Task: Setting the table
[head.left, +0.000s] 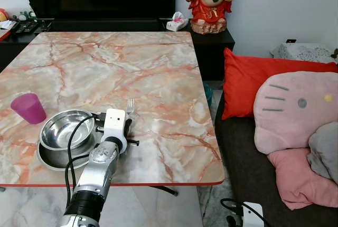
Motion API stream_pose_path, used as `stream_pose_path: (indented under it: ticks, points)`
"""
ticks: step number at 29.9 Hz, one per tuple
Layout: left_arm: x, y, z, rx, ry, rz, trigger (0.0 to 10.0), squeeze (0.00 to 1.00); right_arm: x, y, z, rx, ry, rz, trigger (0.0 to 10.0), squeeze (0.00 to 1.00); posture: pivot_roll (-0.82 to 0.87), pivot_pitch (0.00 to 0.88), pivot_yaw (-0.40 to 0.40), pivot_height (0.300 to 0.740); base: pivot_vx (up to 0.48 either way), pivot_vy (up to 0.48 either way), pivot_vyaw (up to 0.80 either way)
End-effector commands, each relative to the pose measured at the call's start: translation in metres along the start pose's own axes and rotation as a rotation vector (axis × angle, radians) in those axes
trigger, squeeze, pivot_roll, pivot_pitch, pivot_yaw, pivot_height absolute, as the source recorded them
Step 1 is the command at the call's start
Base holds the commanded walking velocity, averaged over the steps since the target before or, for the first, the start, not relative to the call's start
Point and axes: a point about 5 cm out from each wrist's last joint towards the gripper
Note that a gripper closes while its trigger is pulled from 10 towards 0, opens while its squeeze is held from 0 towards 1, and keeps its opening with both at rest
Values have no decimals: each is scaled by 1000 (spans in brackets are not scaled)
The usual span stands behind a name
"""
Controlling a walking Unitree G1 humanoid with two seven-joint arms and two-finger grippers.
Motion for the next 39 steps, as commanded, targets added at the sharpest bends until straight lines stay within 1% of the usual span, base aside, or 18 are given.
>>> stream_pose_path:
  ticks: [1, 5, 19, 22, 31, 32, 34, 35, 36, 37, 39]
  points:
    - [-3, 3, -2, -11, 16, -17, 10000, 0, 1, -2, 0, -12, -2, -1, 10000, 0, 11, 18, -11, 740, 0, 0, 0]
    - [-4, 0, -3, -31, 26, -20, 10000, 0, 1, -2, 0, -12, -2, -1, 10000, 0, 10, 18, -10, 740, 0, 0, 0]
    - [-3, -3, -2, -54, 22, -22, 10000, 0, 1, -2, 0, -12, -2, 1, 10000, 0, 11, 19, -10, 740, 0, 0, 0]
    - [-2, -5, -2, -66, 21, -4, 10000, 0, 1, -2, 0, -11, -2, 0, 10000, 0, 11, 19, -10, 740, 0, 0, 0]
    - [-2, -6, -2, -72, 20, 5, 10000, 0, 1, -2, 0, -12, -3, 1, 10000, 0, 11, 20, -10, 740, 0, 0, 0]
    - [-3, -6, -2, -74, 21, 5, 10000, 24, 1, -2, 0, -12, -3, 1, 10000, 0, 12, 19, -10, 740, 0, 0, 0]
    - [-3, -7, -2, -75, 22, 7, 10000, 31, 1, -2, 0, -12, -3, 2, 10000, 0, 11, 20, -10, 740, 0, 0, 0]
    - [-3, -7, -2, -76, 23, 7, 10000, 63, 1, -2, 0, -12, -3, 1, 10000, 0, 11, 20, -10, 740, 0, 0, 0]
    - [-3, -7, -2, -77, 25, 8, 10000, 180, 1, -2, 0, -12, -4, 1, 10000, 0, 11, 20, -10, 740, 0, 0, 0]
    - [-4, -7, -2, -78, 26, 8, 10000, 200, 1, -2, 0, -12, -4, 1, 10000, 0, 11, 19, -10, 740, 0, 0, 0]
    - [-4, -7, -2, -78, 26, 7, 10000, 200, 1, -2, 0, -12, -4, 1, 10000, 0, 11, 19, -10, 740, 0, 0, 0]
Point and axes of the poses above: a point about 5 cm out from each wrist's last joint towards the gripper, its own z axis pointing back from the gripper into the wrist, its own y axis along the axis of the wrist's last joint, x = y × z, and after that the axes turned 7 degrees about -z, right-handed
